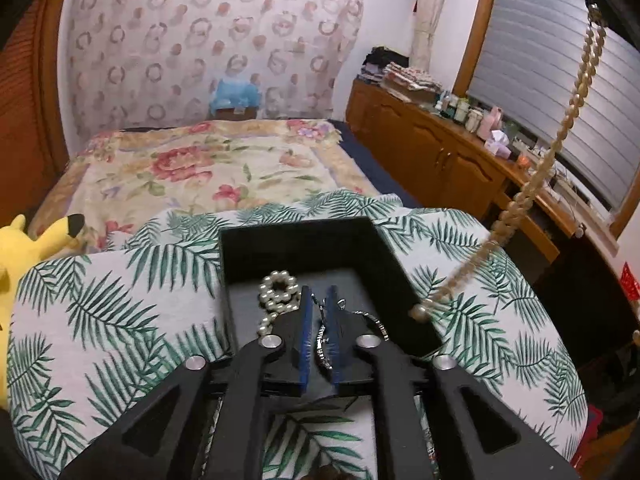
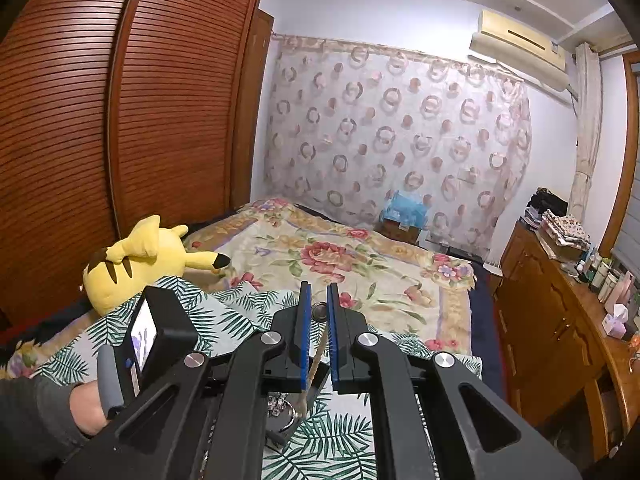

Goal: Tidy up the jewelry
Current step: 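Carry the silver pieces into the black box with the left tool and release, then move the left tool to the brown bead bracelet and grasp it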

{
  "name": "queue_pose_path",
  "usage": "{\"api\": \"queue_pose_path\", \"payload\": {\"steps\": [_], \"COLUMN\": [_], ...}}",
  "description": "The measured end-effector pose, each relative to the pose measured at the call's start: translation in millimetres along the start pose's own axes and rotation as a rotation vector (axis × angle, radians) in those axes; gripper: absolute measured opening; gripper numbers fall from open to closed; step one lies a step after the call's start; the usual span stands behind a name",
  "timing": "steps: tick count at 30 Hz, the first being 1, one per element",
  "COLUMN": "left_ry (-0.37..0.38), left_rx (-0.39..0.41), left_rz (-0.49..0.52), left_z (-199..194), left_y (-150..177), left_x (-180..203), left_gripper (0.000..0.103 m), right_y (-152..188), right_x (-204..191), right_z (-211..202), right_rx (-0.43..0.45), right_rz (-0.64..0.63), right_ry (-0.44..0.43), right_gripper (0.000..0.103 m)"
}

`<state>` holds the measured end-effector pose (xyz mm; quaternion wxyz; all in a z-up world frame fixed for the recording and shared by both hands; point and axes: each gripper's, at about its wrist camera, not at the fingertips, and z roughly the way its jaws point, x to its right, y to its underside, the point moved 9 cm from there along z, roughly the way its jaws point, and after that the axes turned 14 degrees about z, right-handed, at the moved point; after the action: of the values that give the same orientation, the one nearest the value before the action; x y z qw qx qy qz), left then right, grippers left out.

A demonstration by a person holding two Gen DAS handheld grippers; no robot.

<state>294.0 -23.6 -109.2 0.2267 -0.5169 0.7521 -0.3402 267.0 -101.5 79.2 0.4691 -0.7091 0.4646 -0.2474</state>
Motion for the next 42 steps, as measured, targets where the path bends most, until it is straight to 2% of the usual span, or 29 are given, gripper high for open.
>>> {"api": "queue_pose_path", "payload": {"steps": [1,7,10,17,23,25,26,29,33,36,42], "left_ry": [-0.004,-0.051,-0.067,-0.101,-0.12,-0.12,-0.12,-0.121,-0.11,-0.099,-0.067], "left_rx": [0.003,0.023,0.031,0.033,0.033,0.032,0.034,0.034,0.02,0.015,0.005], "left_rz": [-0.004,-0.001,0.008,0.022,0.044,0.044,0.045,0.045,0.048,0.047,0.035], "left_z": [-1.5,-19.9,-29.1,-49.5,-64.3,-69.8,-72.4,-79.2,-83.3,-86.7,-93.8], "left_y": [0.7,3.9,5.3,21.4,34.8,41.0,44.1,55.8,70.6,81.3,103.0], "left_x": [-2.4,-18.5,-22.4,-30.5,-30.1,-27.5,-26.2,-21.2,-12.4,-5.4,11.8], "left_gripper": [0.021,0.029,0.03,0.036,0.037,0.05,0.052,0.052,0.054,0.059,0.061], "right_y": [-0.2,-3.1,-2.6,-4.9,17.2,23.3,26.9,35.1,55.7,82.7,146.8], "right_x": [-2.4,-7.3,-7.3,-1.6,17.8,21.0,23.7,26.9,25.1,20.6,8.5], "right_z": [1.6,14.3,14.0,45.1,81.3,85.9,87.2,83.7,70.1,54.0,23.6], "right_rx": [-0.002,-0.006,-0.003,-0.027,-0.093,-0.103,-0.107,-0.11,-0.125,-0.148,-0.205], "right_rz": [0.002,0.004,0.006,0.019,0.06,0.077,0.091,0.098,0.083,0.069,0.057], "right_ry": [-0.003,-0.008,-0.002,0.023,0.06,0.053,0.047,0.032,0.002,-0.029,-0.067], "right_gripper": [0.009,0.009,0.009,0.009,0.01,0.019,0.027,0.03,0.03,0.03,0.03]}}
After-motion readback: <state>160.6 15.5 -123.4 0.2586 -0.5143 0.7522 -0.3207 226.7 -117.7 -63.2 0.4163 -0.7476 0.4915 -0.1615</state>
